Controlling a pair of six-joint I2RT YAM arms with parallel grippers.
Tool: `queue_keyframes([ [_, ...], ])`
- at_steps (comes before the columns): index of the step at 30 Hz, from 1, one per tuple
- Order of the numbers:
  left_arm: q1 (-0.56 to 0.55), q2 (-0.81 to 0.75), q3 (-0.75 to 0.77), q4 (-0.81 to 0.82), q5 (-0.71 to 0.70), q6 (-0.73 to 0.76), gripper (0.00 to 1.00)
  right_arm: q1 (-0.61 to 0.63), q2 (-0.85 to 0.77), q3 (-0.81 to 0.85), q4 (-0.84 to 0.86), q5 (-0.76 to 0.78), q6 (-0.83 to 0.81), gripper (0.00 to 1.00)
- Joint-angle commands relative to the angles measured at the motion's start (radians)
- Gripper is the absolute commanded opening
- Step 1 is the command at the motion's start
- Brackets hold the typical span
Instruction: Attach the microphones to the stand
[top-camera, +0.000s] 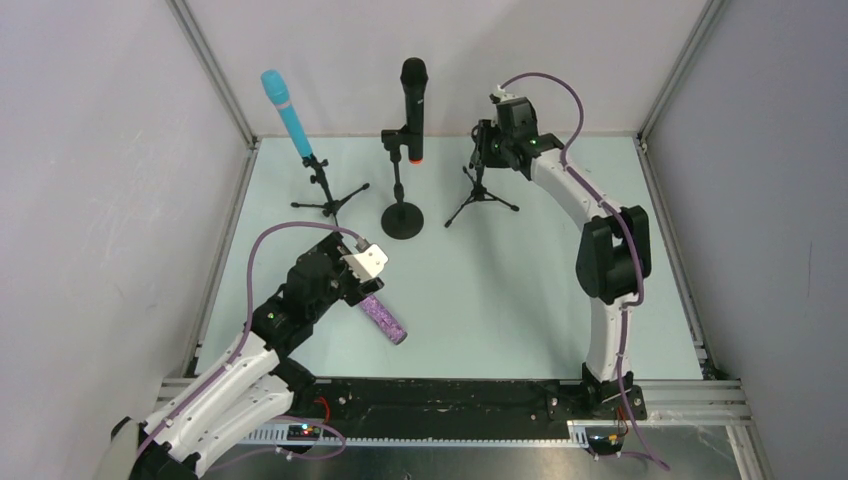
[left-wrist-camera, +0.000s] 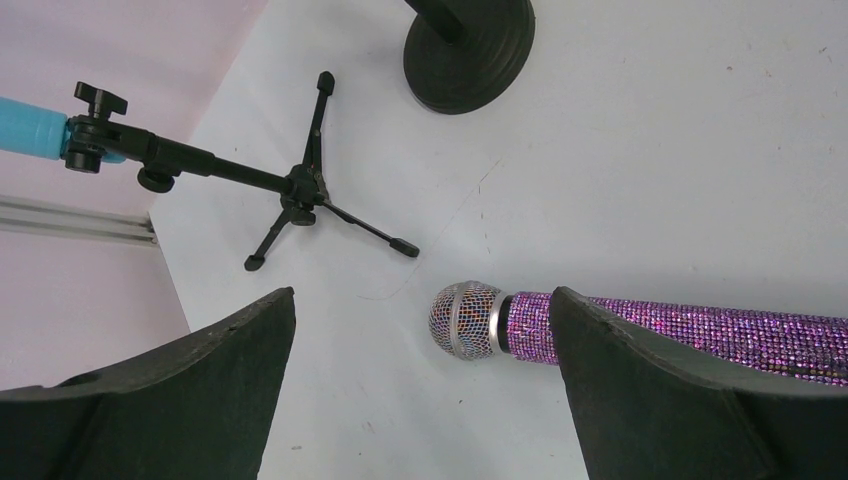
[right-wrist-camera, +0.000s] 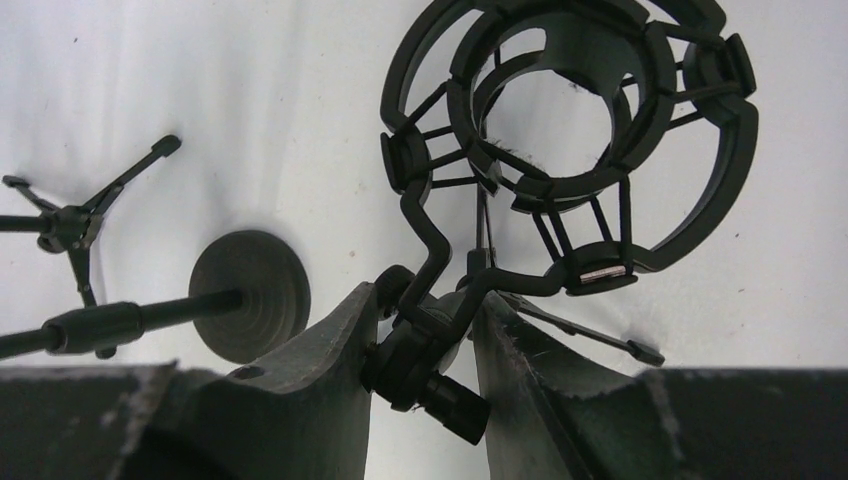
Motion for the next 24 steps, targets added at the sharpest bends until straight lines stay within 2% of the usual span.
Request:
queue_keyframes([
  [1, -0.008, -0.01, -0.009, 0.028, 0.0, 0.024, 1.0, -0.004, -0.122, -0.092, 0.067, -0.019, -0.011, 0.21],
  [14, -0.01, -0.011, -0.01, 0.029, -0.004, 0.025, 1.0, 0.002, -0.351, -0.323, 0.041, -0.041, -0.003, 0.14],
  [21, -0.009, -0.006, -0.008, 0.03, -0.003, 0.019, 1.0, 0.085, -0.442, -0.416, -0.021, 0.1, -0.064, 0.13],
  [24, -0.009, -0.006, -0.009, 0.029, -0.006, 0.021, 1.0, 0.114, -0.472, -0.447, -0.046, 0.109, -0.067, 0.13],
])
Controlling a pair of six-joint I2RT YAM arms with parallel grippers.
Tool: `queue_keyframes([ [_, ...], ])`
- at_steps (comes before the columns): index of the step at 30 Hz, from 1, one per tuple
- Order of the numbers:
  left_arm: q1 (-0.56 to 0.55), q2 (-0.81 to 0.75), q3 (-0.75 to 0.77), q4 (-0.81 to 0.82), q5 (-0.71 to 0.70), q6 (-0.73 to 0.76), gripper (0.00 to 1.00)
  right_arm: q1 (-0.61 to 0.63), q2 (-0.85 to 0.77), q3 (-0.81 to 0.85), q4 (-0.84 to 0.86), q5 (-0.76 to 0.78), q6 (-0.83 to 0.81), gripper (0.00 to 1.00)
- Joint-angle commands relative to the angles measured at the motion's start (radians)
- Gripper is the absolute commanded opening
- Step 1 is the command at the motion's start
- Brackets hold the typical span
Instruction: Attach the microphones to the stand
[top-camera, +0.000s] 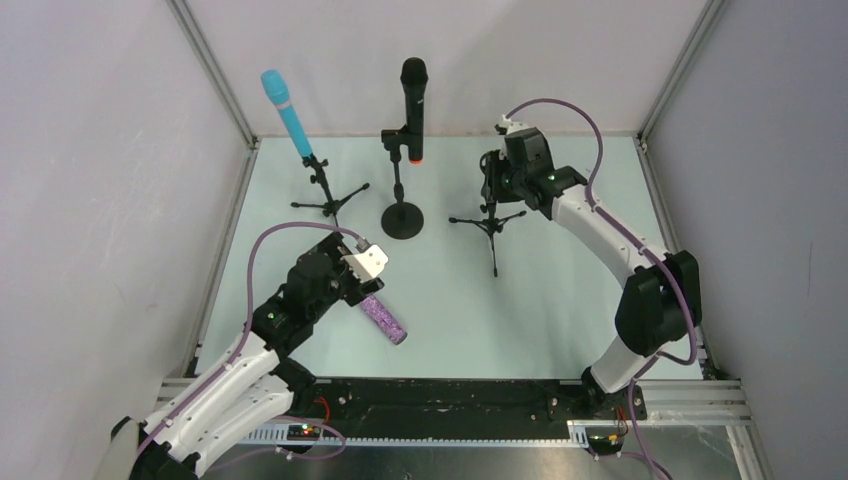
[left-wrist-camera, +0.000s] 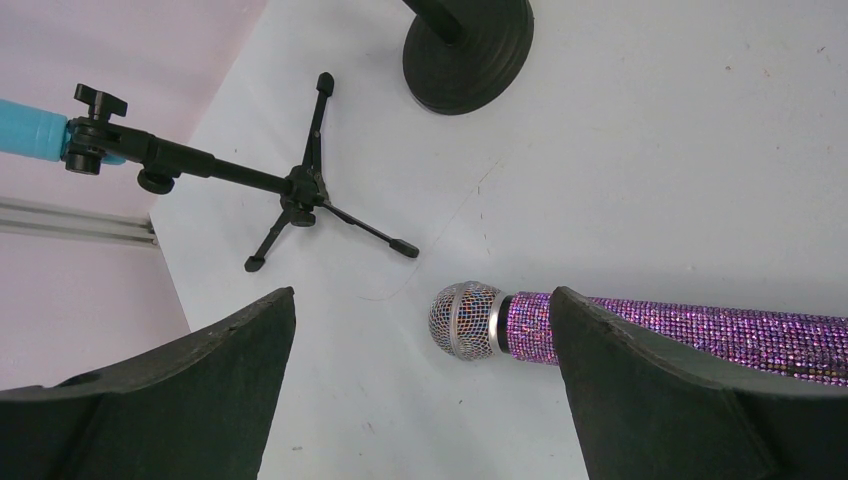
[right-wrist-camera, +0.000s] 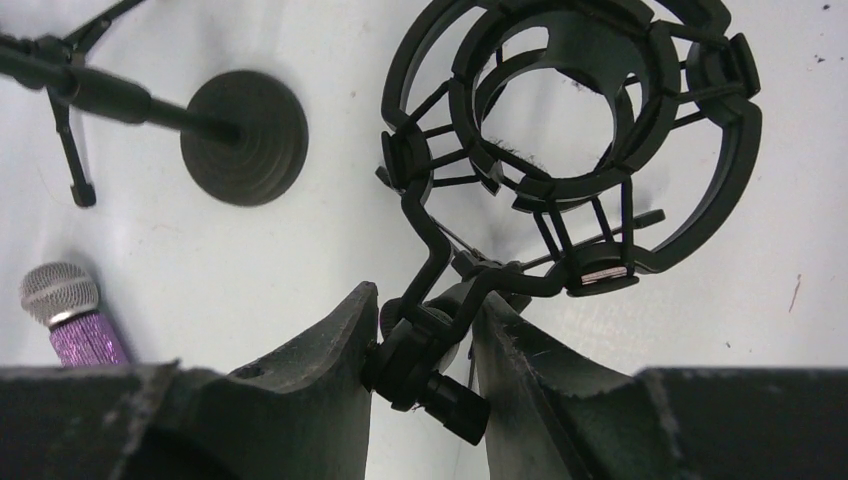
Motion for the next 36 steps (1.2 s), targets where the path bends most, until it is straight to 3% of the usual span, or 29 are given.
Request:
queue_keyframes([
  [1, -0.007, -0.006, -0.009, 0.03, -0.006, 0.017, 1.0, 0.048, -0.08, -0.041, -0.04, 0.053, -0.03, 0.13],
  [20, -0.008, -0.003, -0.012, 0.029, -0.004, 0.029, 1.0, 0.024, -0.05, -0.147, -0.02, 0.005, -0.023, 0.19],
  [24, -0.008, 0.001, -0.012, 0.029, 0.001, 0.033, 1.0, 0.011, -0.059, -0.156, -0.027, -0.033, -0.023, 0.28],
  [28, -0.008, 0.003, -0.014, 0.03, 0.01, 0.036, 1.0, -0.01, -0.082, -0.157, -0.031, -0.1, -0.026, 0.43],
  [36, -0.009, 0.006, -0.016, 0.029, 0.018, 0.041, 1.0, -0.056, -0.111, -0.156, -0.042, -0.248, -0.026, 0.55],
])
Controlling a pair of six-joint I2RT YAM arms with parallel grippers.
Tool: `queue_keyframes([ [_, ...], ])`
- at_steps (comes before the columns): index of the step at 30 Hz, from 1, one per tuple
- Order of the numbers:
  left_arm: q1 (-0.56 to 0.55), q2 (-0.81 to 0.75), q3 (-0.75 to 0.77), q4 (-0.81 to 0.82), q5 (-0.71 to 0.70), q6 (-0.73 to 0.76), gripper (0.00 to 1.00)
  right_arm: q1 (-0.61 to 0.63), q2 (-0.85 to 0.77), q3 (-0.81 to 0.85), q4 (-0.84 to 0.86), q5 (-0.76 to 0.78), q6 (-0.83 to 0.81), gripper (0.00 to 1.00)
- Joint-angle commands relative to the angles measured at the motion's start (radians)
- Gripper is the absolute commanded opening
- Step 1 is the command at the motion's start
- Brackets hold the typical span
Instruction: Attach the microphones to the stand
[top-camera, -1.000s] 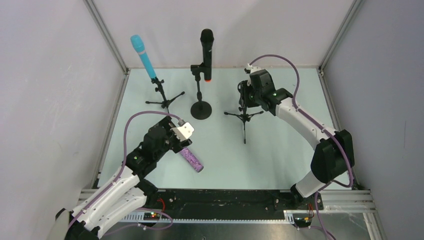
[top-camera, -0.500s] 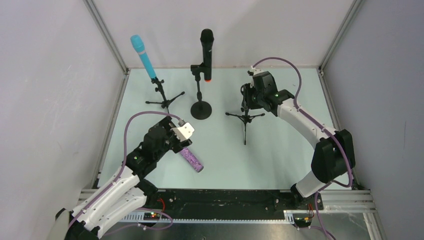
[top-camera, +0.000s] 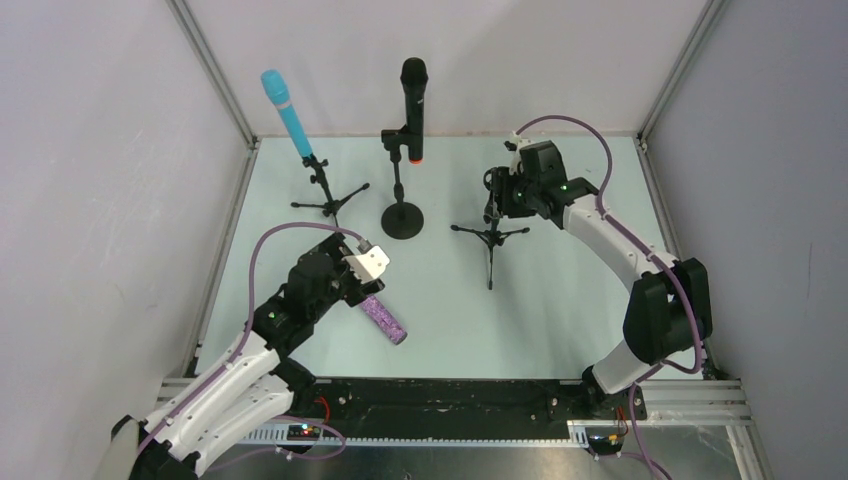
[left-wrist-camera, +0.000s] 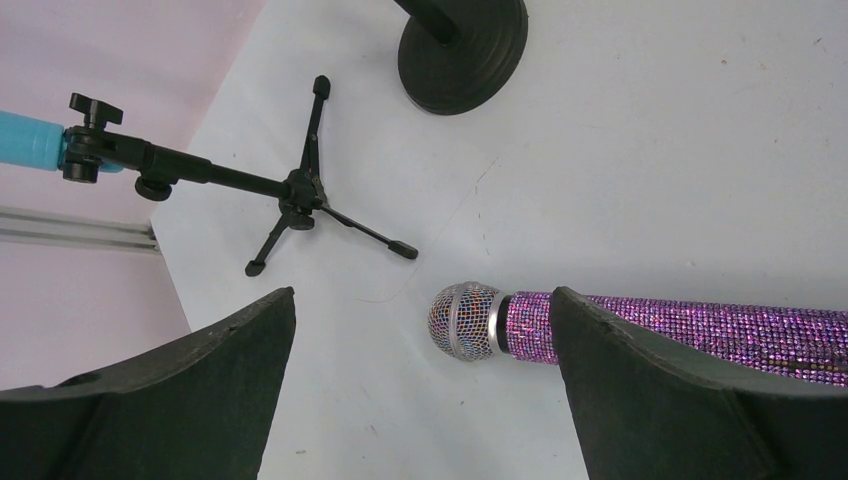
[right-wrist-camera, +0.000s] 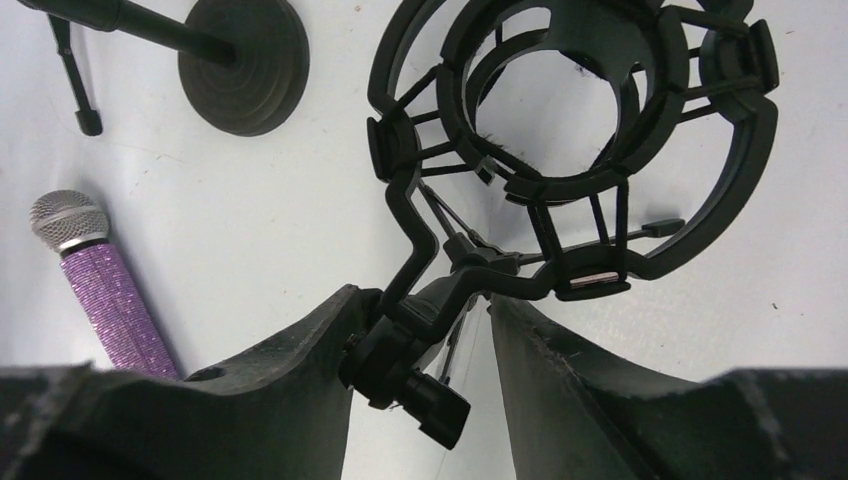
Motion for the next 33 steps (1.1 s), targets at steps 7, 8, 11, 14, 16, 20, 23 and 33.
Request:
queue_keyframes([
  [7, -0.006, -0.002, -0.016, 0.03, 0.009, 0.028, 1.0, -0.072, -0.063, -0.011, -0.049, -0.239, -0.019, 0.63],
  [8, -0.006, -0.003, -0.016, 0.03, 0.01, 0.029, 1.0, -0.077, -0.067, -0.011, -0.049, -0.242, -0.022, 0.63],
  [11, -0.005, -0.002, -0.017, 0.03, 0.008, 0.032, 1.0, -0.087, -0.086, -0.014, -0.056, -0.255, -0.034, 0.63],
  [14, -0.006, -0.002, -0.018, 0.031, 0.004, 0.033, 1.0, -0.096, -0.117, -0.034, -0.055, -0.268, -0.038, 0.64],
  [16, -0.007, 0.0, -0.018, 0.03, 0.0, 0.033, 1.0, -0.102, -0.142, -0.05, -0.059, -0.276, -0.042, 0.65],
  [20, -0.006, 0.001, -0.017, 0.031, -0.013, 0.033, 1.0, -0.109, -0.216, -0.108, -0.053, -0.259, -0.049, 0.76],
  [23, -0.007, 0.001, -0.016, 0.031, -0.029, 0.029, 1.0, -0.11, -0.278, -0.173, -0.037, -0.228, -0.05, 0.82],
  [33, -0.007, 0.049, 0.024, 0.031, -0.2, -0.107, 1.0, -0.09, -0.497, -0.32, 0.02, -0.169, -0.001, 0.85],
])
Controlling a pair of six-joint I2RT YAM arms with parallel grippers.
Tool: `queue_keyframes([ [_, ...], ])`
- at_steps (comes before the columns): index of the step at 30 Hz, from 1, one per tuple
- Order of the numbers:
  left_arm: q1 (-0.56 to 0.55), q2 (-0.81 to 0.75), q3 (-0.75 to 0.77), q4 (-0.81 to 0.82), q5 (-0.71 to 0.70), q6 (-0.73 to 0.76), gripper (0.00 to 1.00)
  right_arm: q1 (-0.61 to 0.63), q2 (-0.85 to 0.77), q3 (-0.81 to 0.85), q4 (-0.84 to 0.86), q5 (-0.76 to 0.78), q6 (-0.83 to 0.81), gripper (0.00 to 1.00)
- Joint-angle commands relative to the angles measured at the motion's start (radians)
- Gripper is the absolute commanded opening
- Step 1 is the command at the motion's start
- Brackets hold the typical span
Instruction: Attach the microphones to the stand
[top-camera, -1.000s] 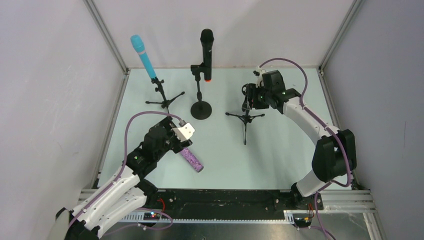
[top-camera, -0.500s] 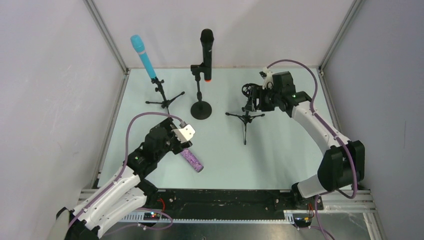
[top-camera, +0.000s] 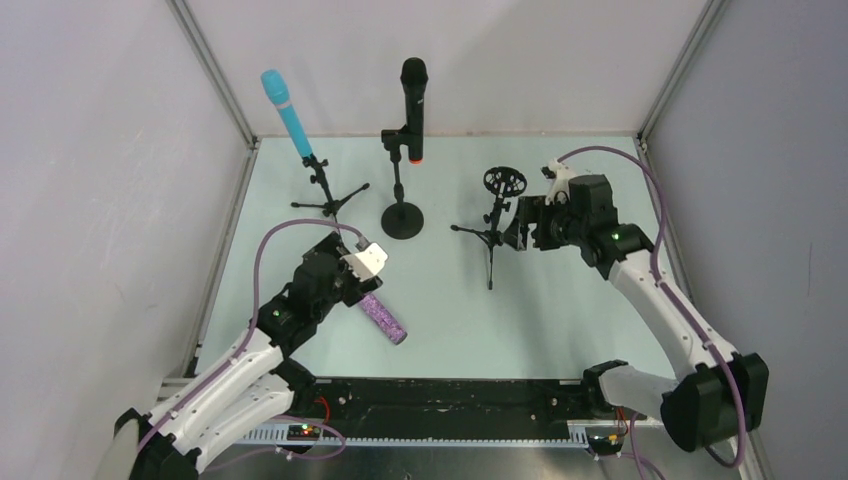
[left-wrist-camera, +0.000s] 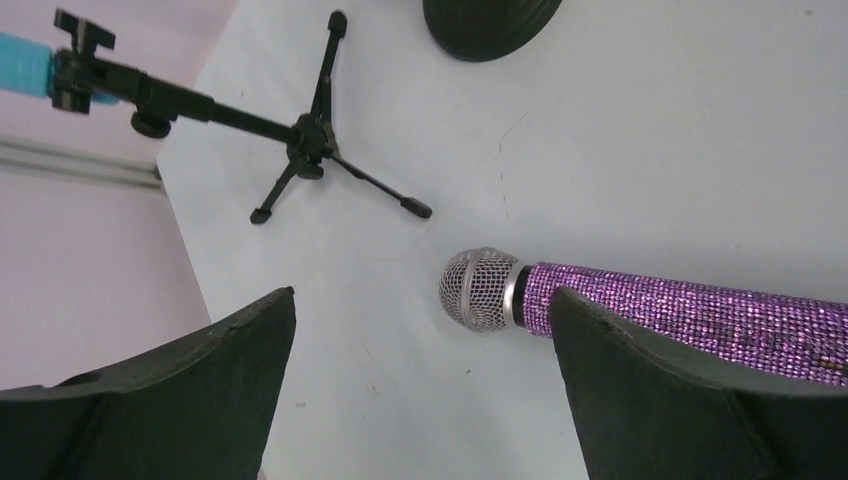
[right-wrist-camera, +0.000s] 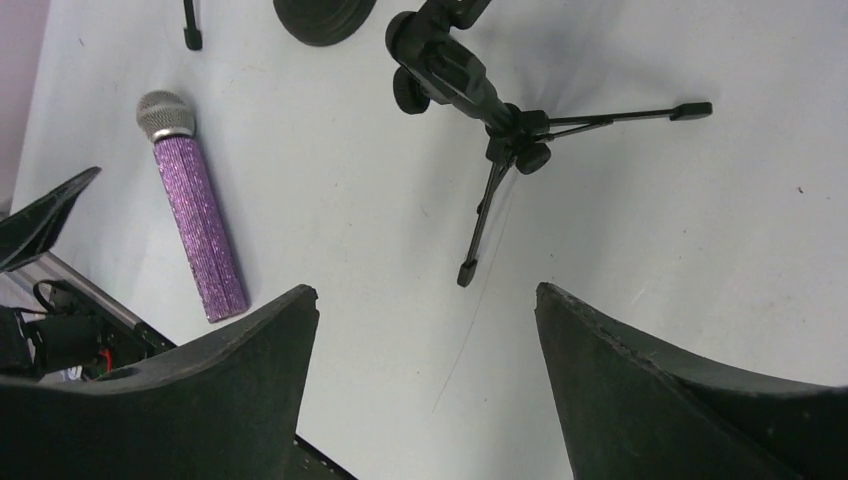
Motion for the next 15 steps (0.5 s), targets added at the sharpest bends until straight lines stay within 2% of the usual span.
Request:
queue_keyframes([
  [1, -0.005, 0.03, 0.044, 0.032, -0.124, -0.112, 1.0, 0.027, -0.108, -0.046, 0.054, 0.06, 0.028, 0.85],
  [5, 0.005, 0.049, 0.064, 0.031, -0.176, -0.212, 1.0, 0.084, -0.148, -0.06, 0.03, 0.112, 0.025, 0.85],
  [10, 0.038, 0.058, 0.08, 0.028, -0.108, -0.289, 1.0, 0.219, -0.173, -0.064, 0.018, 0.198, 0.004, 0.85],
  [15, 0.116, 0.102, 0.125, 0.0, -0.02, -0.428, 1.0, 0.342, -0.18, -0.065, 0.054, 0.278, 0.001, 0.86],
])
